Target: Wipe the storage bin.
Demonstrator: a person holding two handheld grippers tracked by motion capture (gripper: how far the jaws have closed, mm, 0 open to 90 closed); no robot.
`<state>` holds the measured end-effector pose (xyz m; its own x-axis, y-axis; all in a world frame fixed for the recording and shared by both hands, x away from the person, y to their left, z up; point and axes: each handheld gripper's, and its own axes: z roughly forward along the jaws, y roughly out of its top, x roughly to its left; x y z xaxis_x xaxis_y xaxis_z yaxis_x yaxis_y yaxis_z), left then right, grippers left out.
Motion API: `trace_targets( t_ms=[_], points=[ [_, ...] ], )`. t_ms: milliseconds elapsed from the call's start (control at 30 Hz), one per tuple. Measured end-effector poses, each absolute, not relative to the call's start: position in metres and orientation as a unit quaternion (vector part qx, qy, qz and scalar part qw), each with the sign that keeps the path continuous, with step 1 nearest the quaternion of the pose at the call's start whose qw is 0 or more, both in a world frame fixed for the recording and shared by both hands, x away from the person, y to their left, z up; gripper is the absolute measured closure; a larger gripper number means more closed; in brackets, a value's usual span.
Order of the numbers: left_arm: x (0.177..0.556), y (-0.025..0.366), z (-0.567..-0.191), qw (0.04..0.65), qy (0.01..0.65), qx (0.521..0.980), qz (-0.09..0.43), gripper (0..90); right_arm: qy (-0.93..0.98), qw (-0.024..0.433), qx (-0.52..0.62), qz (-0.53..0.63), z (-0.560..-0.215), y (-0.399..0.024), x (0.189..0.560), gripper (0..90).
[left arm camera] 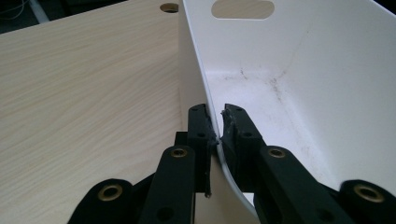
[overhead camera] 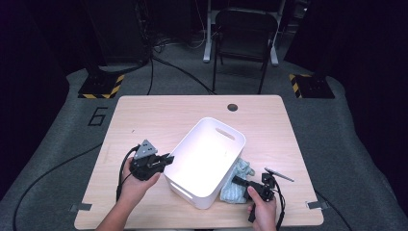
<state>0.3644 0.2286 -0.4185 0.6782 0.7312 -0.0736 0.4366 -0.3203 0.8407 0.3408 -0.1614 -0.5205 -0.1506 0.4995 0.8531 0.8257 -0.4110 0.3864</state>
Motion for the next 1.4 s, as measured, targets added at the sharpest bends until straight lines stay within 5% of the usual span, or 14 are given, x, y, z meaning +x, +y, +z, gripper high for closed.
trace_targets(
  t_ms=[667, 1400],
  points=[
    [0.364, 0.227, -0.419, 0.454, 0.371, 0.794, 0.161, 81.1, -0.508, 0.143, -0.583, -0.617, -0.477, -0.162, 0.330, 65.8],
    [0.364, 0.227, -0.419, 0.453, 0.371, 0.794, 0.162, 82.0, -0.510, 0.153, -0.587, -0.610, -0.496, -0.159, 0.333, 65.9]
  ],
)
